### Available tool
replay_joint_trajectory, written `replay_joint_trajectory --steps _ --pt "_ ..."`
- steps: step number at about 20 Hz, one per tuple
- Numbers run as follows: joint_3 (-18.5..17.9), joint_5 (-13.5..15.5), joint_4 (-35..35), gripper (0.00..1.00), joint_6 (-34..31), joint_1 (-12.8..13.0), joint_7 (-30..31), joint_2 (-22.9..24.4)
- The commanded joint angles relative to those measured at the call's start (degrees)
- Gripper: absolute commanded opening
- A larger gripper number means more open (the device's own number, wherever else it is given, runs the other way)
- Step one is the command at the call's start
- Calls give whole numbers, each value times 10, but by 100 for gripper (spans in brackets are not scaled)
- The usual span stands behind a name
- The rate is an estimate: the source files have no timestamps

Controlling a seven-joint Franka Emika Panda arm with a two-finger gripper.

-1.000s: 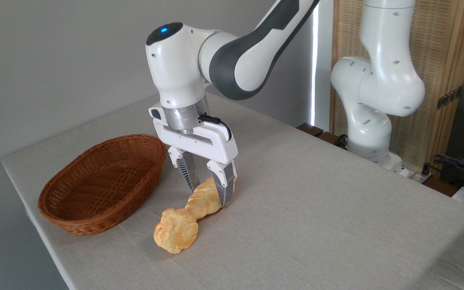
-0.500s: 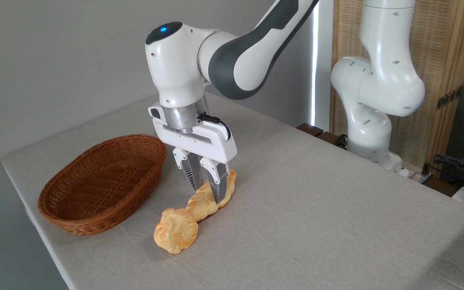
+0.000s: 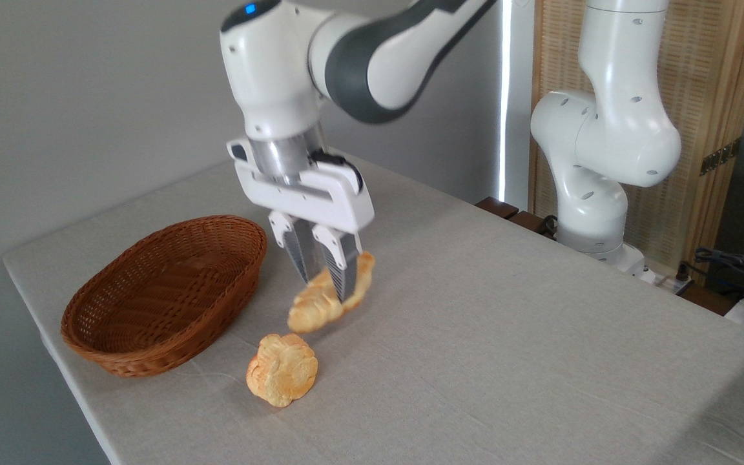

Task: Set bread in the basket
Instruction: 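Lift the bread roll and carry it over the wicker basket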

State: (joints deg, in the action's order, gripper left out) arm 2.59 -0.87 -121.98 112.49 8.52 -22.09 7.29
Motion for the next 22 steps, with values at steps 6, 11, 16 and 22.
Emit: replay_joint_trajectory --steps 6,11,16,22 --pt "21 100 103 56 -7 8 5 -9" --pt "21 155 127 60 71 9 64 -57" --pt "37 191 127 68 190 9 123 -99" --pt "73 178 127 100 227 9 137 -141"
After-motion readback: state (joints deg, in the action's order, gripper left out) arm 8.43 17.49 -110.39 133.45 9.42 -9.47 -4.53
